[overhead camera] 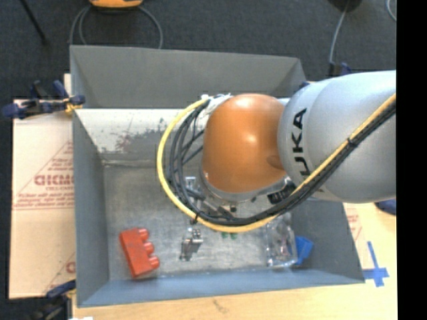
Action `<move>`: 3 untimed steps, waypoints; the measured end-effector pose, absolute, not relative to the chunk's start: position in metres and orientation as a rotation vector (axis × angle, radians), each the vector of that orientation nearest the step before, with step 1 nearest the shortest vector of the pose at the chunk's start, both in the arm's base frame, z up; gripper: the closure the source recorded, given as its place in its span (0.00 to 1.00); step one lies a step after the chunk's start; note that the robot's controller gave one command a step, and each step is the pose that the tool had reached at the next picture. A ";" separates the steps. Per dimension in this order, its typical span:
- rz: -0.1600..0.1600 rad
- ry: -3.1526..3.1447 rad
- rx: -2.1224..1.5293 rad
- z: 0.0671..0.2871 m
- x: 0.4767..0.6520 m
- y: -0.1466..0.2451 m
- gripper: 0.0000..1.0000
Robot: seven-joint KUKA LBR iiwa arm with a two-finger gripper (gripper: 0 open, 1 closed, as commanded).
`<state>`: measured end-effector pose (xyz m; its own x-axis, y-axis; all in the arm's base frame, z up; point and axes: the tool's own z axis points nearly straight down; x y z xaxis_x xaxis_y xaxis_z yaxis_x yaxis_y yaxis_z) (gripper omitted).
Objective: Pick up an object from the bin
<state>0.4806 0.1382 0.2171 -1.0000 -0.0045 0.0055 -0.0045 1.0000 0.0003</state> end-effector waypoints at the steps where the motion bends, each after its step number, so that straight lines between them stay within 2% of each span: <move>1: 0.003 -3.125 0.269 0.110 0.477 0.091 0.00; 2: 0.006 -3.131 0.327 0.174 0.473 0.018 0.00; 3: 0.001 -3.039 0.809 0.106 0.554 -0.027 0.00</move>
Offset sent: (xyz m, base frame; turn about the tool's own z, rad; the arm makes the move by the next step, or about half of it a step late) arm -0.0027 -0.0443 -0.1041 -0.1696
